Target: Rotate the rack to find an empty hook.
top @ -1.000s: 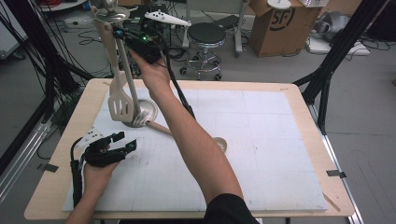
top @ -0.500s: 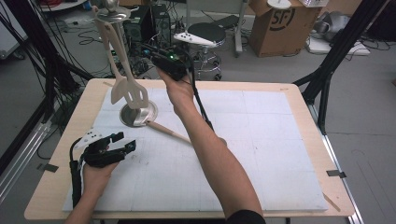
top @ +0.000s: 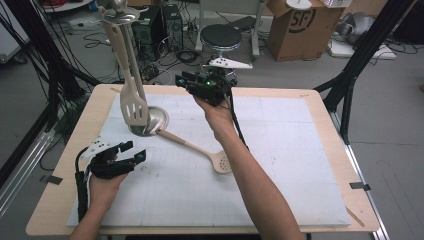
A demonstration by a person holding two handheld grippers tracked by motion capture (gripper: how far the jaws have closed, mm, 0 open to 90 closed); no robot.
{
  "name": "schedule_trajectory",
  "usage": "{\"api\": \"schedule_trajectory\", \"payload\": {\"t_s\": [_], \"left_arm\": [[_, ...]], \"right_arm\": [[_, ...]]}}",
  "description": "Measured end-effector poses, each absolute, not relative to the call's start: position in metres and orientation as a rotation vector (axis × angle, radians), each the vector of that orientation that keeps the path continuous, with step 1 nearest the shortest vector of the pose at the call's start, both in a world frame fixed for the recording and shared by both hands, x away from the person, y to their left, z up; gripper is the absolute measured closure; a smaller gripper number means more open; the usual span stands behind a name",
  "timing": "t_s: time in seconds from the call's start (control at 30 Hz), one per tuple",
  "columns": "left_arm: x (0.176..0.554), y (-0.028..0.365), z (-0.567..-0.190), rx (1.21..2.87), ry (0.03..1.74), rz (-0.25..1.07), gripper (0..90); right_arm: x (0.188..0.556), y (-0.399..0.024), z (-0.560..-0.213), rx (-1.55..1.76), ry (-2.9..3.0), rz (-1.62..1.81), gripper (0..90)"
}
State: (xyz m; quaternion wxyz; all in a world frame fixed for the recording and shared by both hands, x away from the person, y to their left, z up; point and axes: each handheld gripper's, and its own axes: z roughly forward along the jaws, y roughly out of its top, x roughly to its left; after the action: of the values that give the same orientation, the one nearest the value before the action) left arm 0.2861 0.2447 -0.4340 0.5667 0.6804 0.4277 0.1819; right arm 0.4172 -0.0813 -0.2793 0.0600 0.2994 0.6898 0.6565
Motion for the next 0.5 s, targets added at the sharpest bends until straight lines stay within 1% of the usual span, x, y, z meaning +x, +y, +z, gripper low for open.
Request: {"api": "schedule_trajectory", "payload": {"t_s": [0.13, 0.23, 0.5], "left_arm": [[0.287, 0.244, -0.434, 1.603, 1.004, 0.426, 30.3], [0.288, 0.243, -0.434, 1.607, 1.002, 0.425, 30.3], [0.291, 0.241, -0.435, 1.611, 0.998, 0.420, 30.2]], "right_arm": [[0.417, -0.089, -0.298, 0.956, 2.165, 1.894, 60.0], [0.417, -0.094, -0.309, 0.971, 2.185, 1.819, 60.2], [0.416, -0.104, -0.331, 1.020, 2.235, 1.781, 59.0]]}}
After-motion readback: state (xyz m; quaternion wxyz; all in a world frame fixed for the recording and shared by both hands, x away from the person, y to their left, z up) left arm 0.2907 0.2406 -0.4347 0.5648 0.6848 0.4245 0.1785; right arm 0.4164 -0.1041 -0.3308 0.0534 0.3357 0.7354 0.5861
